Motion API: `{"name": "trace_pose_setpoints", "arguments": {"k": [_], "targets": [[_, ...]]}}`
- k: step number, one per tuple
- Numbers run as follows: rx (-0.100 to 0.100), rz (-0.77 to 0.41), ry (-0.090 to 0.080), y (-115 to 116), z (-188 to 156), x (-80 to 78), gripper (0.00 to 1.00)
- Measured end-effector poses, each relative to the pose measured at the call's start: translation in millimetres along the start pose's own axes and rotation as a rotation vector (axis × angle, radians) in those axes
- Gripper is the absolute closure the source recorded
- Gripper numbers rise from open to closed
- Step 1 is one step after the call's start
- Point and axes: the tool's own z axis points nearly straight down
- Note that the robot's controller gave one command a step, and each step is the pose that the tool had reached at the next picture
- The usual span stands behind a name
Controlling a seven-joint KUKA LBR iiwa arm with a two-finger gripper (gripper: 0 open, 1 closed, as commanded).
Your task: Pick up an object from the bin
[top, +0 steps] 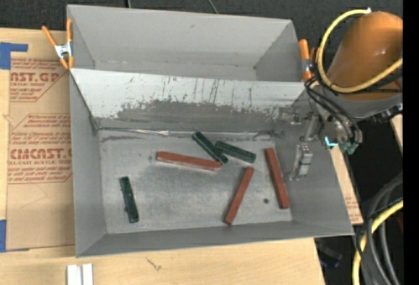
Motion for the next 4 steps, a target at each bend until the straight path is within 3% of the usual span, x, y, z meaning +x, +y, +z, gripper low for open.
{"name": "trace_pose_setpoints", "arguments": {"k": [1,2,3,4], "targets": [[0.001,-0.002,-0.008,0,-4,-1.6,0.0],[0.002,-0.049,-0.014,24,49,8.1,0.0],[0.002,-0.27,-0.01,26,115,11.0,0.0],[0.001,-0.62,-0.007,40,167,12.1,1.0]]}}
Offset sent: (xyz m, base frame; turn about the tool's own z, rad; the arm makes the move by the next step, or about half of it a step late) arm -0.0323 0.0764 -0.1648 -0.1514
